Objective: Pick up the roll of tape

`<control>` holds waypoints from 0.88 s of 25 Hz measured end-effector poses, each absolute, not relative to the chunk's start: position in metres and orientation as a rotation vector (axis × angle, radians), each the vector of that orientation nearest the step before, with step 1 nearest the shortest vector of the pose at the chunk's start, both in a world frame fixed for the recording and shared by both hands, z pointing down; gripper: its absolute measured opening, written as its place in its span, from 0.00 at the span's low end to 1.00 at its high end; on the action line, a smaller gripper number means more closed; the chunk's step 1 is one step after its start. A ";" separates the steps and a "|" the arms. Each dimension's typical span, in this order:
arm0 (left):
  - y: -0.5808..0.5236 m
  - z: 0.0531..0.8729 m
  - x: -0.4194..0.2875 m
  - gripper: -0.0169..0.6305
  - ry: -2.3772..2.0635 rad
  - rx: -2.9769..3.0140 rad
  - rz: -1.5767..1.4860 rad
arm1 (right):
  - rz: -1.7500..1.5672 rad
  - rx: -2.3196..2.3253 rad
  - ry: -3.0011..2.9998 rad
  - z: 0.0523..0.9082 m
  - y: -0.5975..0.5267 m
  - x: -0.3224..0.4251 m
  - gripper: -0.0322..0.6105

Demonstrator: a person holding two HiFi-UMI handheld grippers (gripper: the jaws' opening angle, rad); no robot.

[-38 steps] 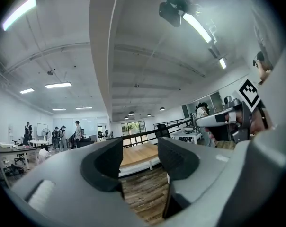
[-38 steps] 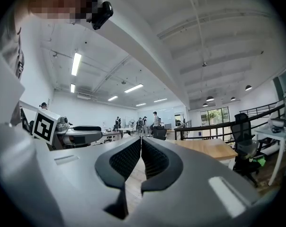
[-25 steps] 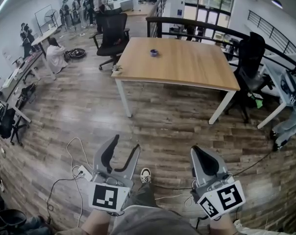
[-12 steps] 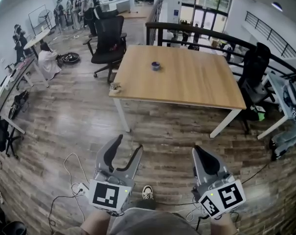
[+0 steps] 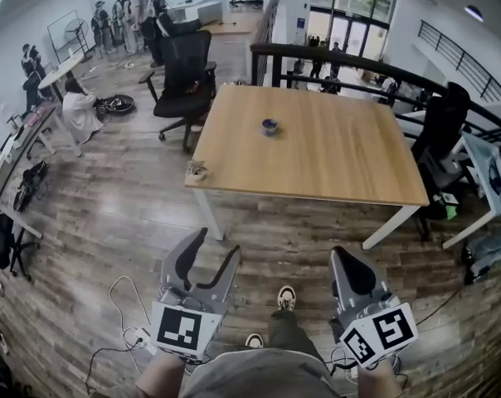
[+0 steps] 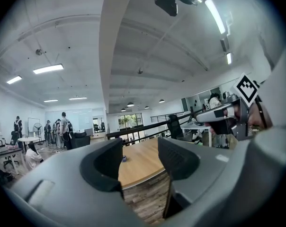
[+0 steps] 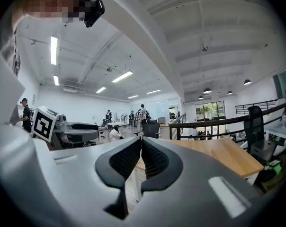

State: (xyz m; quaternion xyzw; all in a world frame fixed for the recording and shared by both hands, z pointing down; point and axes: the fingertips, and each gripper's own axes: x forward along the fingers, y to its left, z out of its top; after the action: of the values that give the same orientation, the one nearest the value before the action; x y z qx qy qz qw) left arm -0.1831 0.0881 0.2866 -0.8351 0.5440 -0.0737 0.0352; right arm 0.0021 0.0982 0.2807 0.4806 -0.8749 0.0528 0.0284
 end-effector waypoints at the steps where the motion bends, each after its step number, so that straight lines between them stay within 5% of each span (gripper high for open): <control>1: 0.077 0.289 -0.183 0.39 1.671 -2.567 -0.231 | 0.173 1.482 -2.701 0.284 0.086 0.002 0.07; 22: -0.292 0.305 -0.126 0.39 1.757 -2.530 -0.374 | 0.227 1.276 -2.753 0.303 -0.303 0.044 0.07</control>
State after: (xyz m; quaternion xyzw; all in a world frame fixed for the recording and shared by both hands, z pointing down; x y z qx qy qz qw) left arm -0.1265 -0.2916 0.3049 -0.8152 0.5662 -0.1203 0.0191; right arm 0.0439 -0.3035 0.3027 0.4188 -0.9037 0.0746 0.0493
